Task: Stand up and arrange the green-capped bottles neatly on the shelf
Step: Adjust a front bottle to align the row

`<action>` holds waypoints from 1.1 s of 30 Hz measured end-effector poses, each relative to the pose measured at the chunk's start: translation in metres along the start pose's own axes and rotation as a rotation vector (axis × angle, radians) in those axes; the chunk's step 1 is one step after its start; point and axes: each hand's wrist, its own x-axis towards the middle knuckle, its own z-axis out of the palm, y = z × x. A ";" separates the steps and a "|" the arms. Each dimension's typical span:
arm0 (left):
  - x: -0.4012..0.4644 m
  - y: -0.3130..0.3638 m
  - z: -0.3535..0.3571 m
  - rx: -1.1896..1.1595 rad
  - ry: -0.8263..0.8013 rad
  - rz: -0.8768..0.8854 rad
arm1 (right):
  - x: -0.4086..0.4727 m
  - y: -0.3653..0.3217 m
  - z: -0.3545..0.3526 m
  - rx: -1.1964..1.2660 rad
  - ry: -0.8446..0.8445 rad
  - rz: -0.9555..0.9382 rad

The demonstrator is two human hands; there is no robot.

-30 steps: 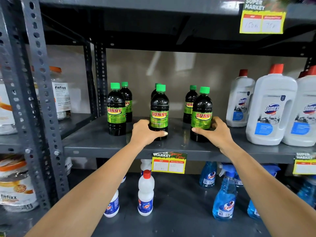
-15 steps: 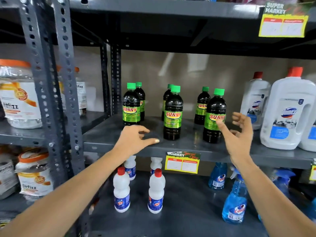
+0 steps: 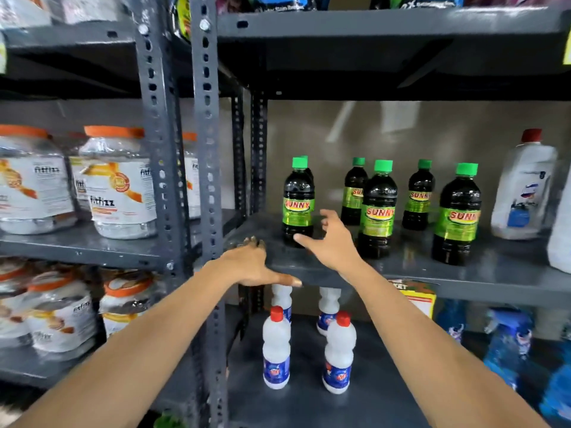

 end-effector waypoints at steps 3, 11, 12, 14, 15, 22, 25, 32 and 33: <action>-0.004 0.002 -0.003 -0.024 0.019 0.065 | 0.027 -0.002 0.014 0.034 -0.061 0.147; 0.001 -0.007 0.004 -0.020 0.063 0.074 | 0.040 0.016 0.020 0.007 -0.045 0.143; 0.001 -0.006 0.002 -0.021 0.053 0.078 | 0.039 0.018 0.017 0.017 -0.071 0.137; 0.001 -0.007 0.001 -0.019 0.034 0.066 | 0.036 0.019 0.013 0.044 -0.135 0.128; 0.002 -0.007 0.001 -0.017 0.027 0.058 | 0.034 0.019 0.011 0.051 -0.158 0.126; 0.004 -0.007 0.005 -0.010 0.038 0.042 | 0.029 0.020 0.013 0.072 -0.175 0.085; 0.004 -0.008 0.006 0.008 0.068 0.032 | 0.026 0.016 0.012 0.065 -0.172 0.083; 0.003 -0.007 0.010 0.012 0.123 0.000 | 0.023 0.016 0.012 0.022 -0.175 0.081; 0.000 -0.006 0.011 0.008 0.151 -0.003 | 0.022 0.012 0.012 0.027 -0.144 0.072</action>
